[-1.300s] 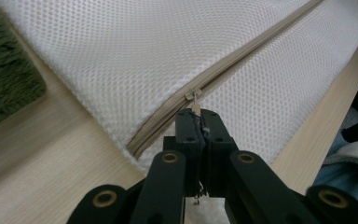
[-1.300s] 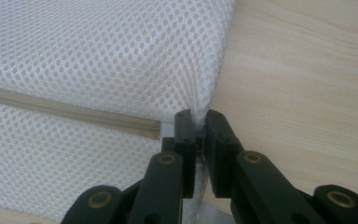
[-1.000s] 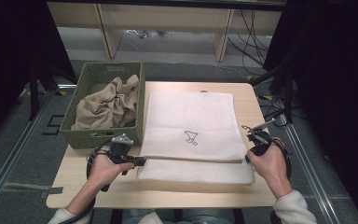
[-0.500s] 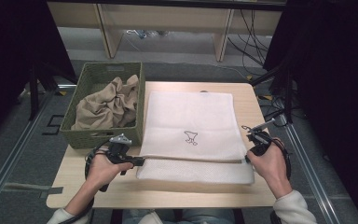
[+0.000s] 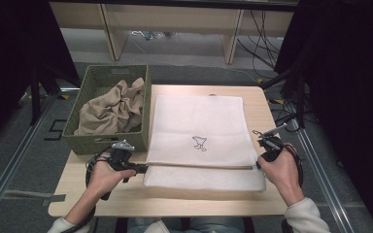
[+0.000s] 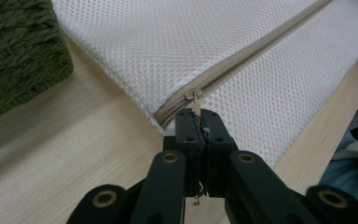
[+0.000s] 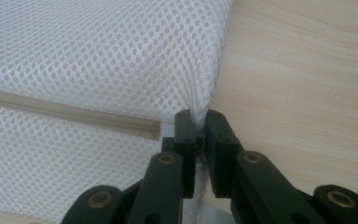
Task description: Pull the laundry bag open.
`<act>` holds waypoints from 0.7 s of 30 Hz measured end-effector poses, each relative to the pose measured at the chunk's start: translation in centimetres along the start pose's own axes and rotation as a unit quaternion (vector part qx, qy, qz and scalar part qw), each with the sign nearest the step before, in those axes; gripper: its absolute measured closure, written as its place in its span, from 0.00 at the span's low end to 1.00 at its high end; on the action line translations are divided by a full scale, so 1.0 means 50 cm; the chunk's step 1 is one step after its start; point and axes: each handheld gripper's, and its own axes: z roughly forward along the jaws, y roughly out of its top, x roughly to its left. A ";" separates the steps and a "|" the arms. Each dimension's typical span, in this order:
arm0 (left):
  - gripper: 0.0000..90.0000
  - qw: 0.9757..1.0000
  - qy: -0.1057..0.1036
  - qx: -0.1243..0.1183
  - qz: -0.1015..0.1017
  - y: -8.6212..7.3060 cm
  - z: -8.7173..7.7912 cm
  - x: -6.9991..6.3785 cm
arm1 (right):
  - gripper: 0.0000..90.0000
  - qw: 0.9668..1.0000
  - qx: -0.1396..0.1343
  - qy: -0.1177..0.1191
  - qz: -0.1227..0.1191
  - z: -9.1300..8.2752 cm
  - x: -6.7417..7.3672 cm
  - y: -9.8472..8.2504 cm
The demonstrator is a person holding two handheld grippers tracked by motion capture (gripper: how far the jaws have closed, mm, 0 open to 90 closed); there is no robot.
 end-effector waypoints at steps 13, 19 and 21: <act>0.96 1.000 0.004 0.014 0.001 -0.013 0.008 0.011 | 0.94 1.000 0.017 0.020 0.006 0.012 -0.009 0.000; 0.96 0.999 0.003 0.036 0.014 -0.016 0.016 0.011 | 0.94 1.000 0.013 -0.005 0.003 0.031 -0.013 0.003; 0.96 0.999 0.012 0.037 0.023 -0.016 0.022 0.010 | 0.94 1.000 0.018 -0.008 0.001 0.038 -0.011 0.004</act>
